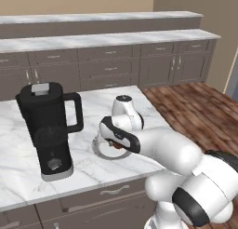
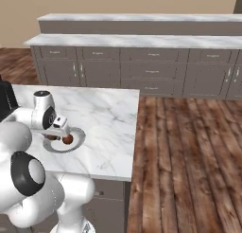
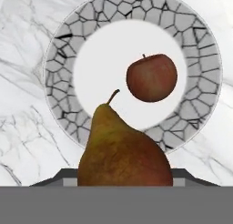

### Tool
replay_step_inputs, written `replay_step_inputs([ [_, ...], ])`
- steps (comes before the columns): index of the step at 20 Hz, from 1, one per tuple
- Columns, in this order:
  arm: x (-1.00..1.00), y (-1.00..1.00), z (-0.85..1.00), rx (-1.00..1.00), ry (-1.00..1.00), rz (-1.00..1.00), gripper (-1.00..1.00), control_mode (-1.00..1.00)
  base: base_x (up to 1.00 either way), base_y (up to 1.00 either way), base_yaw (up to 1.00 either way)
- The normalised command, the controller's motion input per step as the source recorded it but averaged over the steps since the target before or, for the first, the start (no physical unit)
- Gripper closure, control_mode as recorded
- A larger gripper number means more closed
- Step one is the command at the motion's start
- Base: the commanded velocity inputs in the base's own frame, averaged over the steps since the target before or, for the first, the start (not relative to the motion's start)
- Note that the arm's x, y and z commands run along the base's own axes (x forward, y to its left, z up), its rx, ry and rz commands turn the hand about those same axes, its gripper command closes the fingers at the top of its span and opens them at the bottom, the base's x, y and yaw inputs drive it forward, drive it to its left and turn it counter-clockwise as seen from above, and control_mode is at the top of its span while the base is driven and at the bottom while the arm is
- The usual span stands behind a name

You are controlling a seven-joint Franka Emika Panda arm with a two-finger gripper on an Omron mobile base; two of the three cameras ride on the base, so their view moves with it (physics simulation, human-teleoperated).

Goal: Pick the pear and apple from the fridge and place them on the plate next to the blender to make a fruit smoothie.

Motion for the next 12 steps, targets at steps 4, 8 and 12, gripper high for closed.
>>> replay_step_inputs([
  [4, 0.50, 0.25, -0.45, -0.07, -0.05, 0.00, -1.00, -1.00, 0.00, 0.00, 0.00],
  [8, 0.34, 0.27, -0.07, -0.05, -0.02, -0.01, -1.00, -1.00, 0.00, 0.00, 0.00],
  [12, -0.01, 0.00, 0.12, 0.00, 0.00, 0.00, -1.00, -1.00, 0.00, 0.00, 0.00],
])
